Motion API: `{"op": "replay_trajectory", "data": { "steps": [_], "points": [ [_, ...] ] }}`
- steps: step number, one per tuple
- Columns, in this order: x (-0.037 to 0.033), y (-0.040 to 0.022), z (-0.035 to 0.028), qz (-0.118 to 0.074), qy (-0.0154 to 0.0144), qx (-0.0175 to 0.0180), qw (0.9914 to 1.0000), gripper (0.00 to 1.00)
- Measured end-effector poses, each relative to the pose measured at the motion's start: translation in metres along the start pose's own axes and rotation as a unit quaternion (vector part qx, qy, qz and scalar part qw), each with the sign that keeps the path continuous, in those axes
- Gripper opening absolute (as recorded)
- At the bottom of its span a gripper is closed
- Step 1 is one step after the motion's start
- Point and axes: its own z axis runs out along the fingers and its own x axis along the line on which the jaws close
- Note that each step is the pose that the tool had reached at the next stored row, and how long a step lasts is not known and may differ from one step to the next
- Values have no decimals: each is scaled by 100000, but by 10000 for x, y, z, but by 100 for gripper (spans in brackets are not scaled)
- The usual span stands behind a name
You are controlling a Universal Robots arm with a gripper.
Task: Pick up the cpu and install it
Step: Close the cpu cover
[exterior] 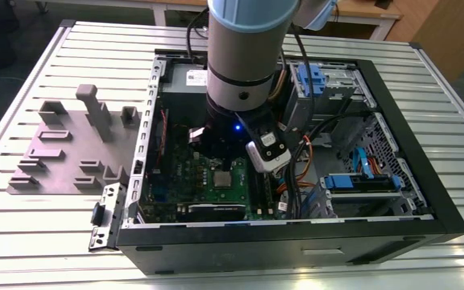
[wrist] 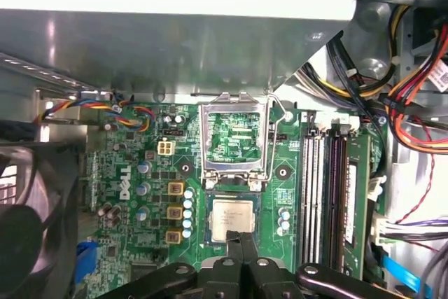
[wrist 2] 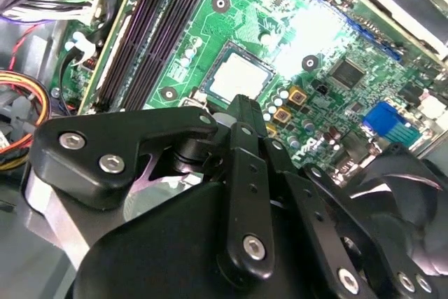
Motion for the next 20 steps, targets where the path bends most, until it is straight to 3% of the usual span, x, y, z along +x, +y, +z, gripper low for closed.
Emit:
{"op": "replay_trajectory", "data": {
  "steps": [2,5,9,12,20],
  "points": [
    [0,0,1,-807,6,-2,99997,11],
    [1,0,2,-3479,65,32,99939,11],
    [0,0,4,-7076,137,64,99749,11],
    [0,0,7,-9843,189,84,99514,11],
    [0,0,8,-15933,306,139,98722,11]
  ]
}}
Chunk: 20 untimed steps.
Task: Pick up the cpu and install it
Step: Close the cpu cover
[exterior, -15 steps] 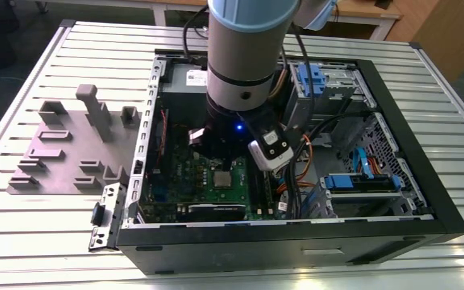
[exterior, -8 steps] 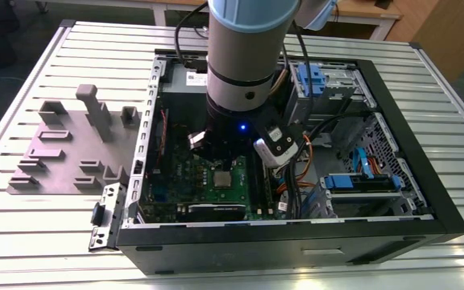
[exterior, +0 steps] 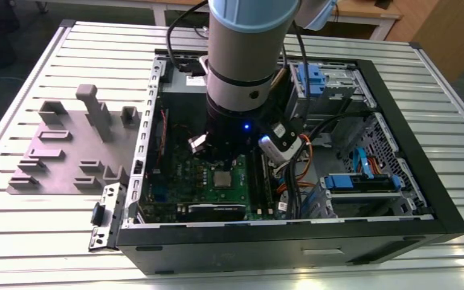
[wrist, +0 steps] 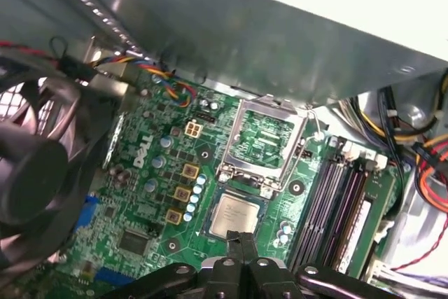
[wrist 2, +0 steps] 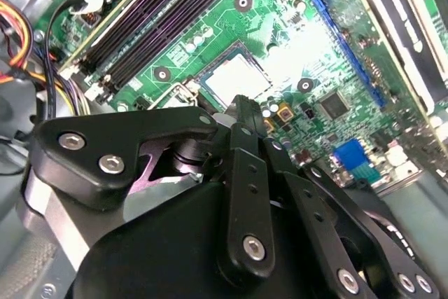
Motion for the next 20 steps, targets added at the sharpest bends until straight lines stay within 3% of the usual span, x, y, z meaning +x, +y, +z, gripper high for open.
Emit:
{"op": "replay_trajectory", "data": {
  "steps": [6,12,18,19,20],
  "points": [
    [0,0,0,-3613,70,30,99935,11],
    [0,0,0,-6724,131,58,99774,11],
    [0,0,0,-10347,199,86,99463,11],
    [0,0,0,-11513,223,99,99335,11],
    [0,0,0,-12064,233,101,99269,11]
  ]
}}
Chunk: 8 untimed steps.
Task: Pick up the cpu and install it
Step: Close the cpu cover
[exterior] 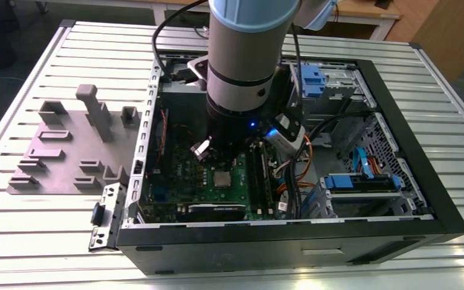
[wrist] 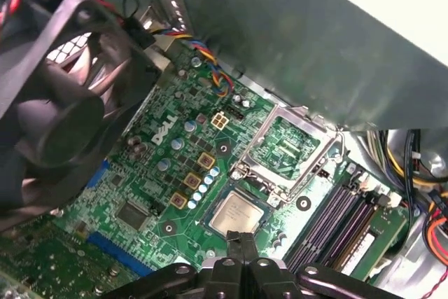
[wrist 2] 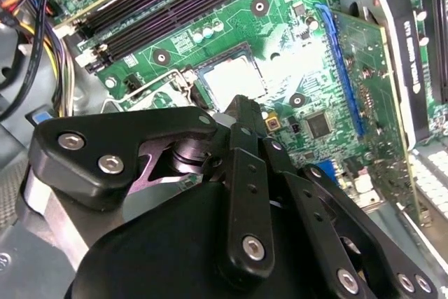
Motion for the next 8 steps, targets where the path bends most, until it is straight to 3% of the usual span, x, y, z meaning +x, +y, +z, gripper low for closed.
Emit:
{"op": "replay_trajectory", "data": {
  "steps": [4,8],
  "points": [
    [0,0,0,-1829,35,17,99983,11],
    [0,0,0,-2343,49,22,99973,11]
  ]
}}
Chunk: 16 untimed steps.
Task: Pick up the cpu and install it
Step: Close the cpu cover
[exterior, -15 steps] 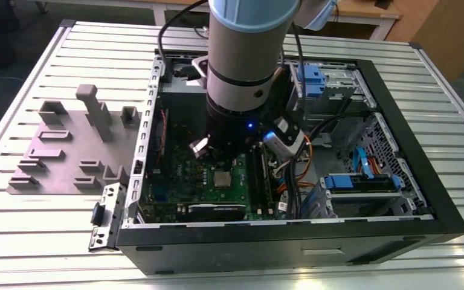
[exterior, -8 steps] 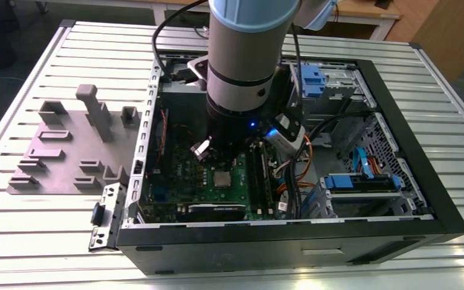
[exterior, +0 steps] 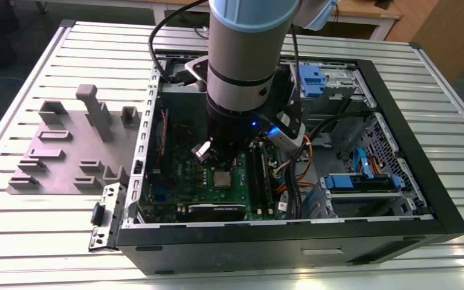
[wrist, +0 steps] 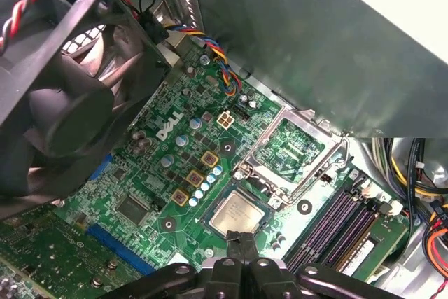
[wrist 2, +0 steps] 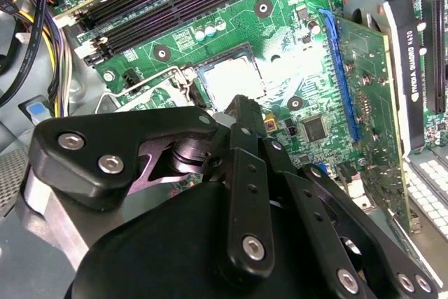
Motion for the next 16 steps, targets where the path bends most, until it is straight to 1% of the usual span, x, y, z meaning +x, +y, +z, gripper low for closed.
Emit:
{"op": "replay_trajectory", "data": {
  "steps": [12,14,16],
  "points": [
    [0,0,0,-56,-1,0,100000,11],
    [-1,-1,0,-462,3,3,99999,11],
    [-4,-3,0,-1382,23,12,99990,11]
  ]
}}
